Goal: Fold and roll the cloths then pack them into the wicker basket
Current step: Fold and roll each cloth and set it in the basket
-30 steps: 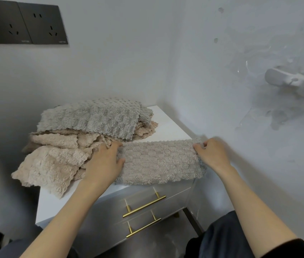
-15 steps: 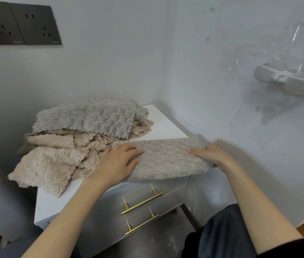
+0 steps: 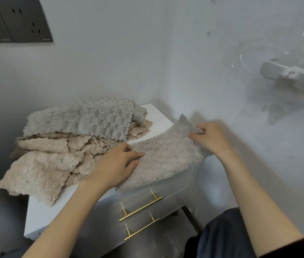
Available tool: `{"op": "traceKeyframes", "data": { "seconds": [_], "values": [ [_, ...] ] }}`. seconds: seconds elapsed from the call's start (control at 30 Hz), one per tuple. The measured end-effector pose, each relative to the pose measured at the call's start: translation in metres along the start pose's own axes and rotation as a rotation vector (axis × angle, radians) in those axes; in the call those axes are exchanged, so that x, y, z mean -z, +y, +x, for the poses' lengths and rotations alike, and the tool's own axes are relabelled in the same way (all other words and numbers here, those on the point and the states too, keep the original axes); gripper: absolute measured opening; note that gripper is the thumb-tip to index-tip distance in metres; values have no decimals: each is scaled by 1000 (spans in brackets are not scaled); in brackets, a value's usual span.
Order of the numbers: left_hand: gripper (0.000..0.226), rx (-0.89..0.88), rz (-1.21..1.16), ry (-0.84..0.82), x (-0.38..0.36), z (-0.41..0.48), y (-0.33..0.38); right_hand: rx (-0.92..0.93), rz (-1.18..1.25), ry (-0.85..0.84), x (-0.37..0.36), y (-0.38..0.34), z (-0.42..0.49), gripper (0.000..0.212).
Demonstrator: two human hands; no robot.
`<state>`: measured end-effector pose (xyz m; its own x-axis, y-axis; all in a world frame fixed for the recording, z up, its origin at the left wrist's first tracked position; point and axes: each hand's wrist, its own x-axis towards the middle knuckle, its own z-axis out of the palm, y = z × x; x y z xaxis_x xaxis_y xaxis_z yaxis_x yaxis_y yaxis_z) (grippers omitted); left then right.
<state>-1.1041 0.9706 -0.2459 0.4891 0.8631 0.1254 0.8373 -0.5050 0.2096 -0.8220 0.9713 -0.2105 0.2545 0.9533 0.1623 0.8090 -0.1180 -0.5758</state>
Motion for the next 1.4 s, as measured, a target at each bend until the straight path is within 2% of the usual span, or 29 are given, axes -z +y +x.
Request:
{"op": "traceKeyframes", "data": {
  "seconds": [0.1,0.17,0.27,0.57,0.77,1.0,1.07,1.17,1.27,1.4],
  "values": [
    [38,-17,-73,-2,-4,6,5,156,-209,202,-10,-18,15,21],
    [36,-45,-138,-5,-6,10,10,188,-276,314,-19,-29,28,26],
    [36,-103,-76,33,-11,18,18,217,-218,418,-32,-42,52,27],
    [39,-170,-159,17,-23,41,24,131,-70,363,-59,-56,92,32],
    [45,-200,-246,-24,-28,50,20,121,224,55,-67,-53,102,48],
    [70,-191,-303,-72,-12,44,15,155,154,-53,-49,-45,84,26],
    [74,-193,-321,-89,-6,39,12,167,126,-133,-40,-46,72,21],
    [66,-180,-332,-92,2,31,7,210,48,-273,-25,-46,46,12],
    [55,-162,-331,-72,5,24,5,249,8,-345,-9,-47,14,4],
    [47,-142,-336,-93,9,15,6,327,-110,-558,1,-41,-29,36]
  ]
}}
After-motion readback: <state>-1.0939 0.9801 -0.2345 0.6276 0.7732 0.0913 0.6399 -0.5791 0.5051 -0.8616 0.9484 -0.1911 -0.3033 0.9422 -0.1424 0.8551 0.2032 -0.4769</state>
